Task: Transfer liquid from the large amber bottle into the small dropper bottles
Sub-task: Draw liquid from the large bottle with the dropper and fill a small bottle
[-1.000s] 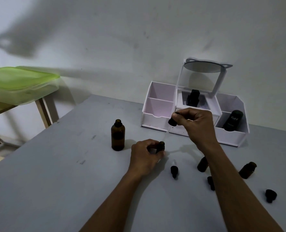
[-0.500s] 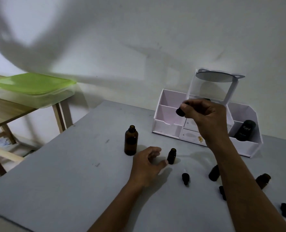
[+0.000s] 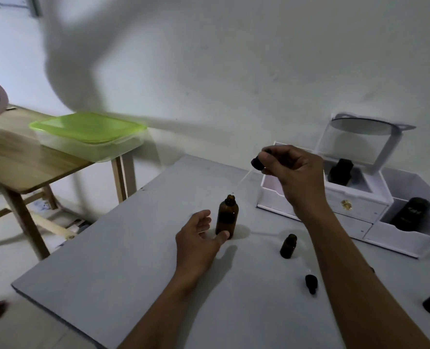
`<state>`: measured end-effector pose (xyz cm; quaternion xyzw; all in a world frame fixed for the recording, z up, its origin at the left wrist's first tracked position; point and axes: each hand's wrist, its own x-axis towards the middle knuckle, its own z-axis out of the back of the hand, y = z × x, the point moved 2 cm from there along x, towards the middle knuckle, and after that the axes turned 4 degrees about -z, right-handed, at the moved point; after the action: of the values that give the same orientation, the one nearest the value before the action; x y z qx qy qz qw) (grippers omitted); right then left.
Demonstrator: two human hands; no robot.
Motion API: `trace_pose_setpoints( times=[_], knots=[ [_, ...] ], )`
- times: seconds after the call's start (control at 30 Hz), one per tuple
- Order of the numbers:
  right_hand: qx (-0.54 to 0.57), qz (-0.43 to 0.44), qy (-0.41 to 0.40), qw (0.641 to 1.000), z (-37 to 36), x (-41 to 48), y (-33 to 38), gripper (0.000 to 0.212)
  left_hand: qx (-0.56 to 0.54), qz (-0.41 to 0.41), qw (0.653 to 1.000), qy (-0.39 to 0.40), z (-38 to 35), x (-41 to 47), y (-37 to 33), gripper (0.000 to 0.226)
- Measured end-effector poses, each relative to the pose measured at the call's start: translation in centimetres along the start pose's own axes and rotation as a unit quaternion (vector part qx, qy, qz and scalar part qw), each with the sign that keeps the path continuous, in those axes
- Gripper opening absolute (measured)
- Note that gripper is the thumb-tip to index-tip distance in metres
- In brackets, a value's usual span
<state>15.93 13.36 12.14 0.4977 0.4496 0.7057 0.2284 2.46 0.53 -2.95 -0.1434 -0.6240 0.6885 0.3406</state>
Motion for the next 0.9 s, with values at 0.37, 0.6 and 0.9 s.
trace_pose_setpoints(
  times=[0.37,0.6,0.9],
  knots=[
    [-0.076,0.0,0.047,0.996,-1.8,0.2,-1.7,0.005,0.012,-0.026,0.998,0.049,-1.7,2.1,-0.4,0.065],
    [-0.134,-0.013,0.092,0.987,-3.6,-0.5,-3.6,0.007,0.002,-0.031,0.998,0.045,-1.7,2.3,-0.2,0.054],
    [-0.165,-0.039,0.099,0.98,-4.0,-0.9,-5.0,0.002,-0.006,-0.033,0.998,0.044,-1.6,2.2,-0.3,0.052]
  ],
)
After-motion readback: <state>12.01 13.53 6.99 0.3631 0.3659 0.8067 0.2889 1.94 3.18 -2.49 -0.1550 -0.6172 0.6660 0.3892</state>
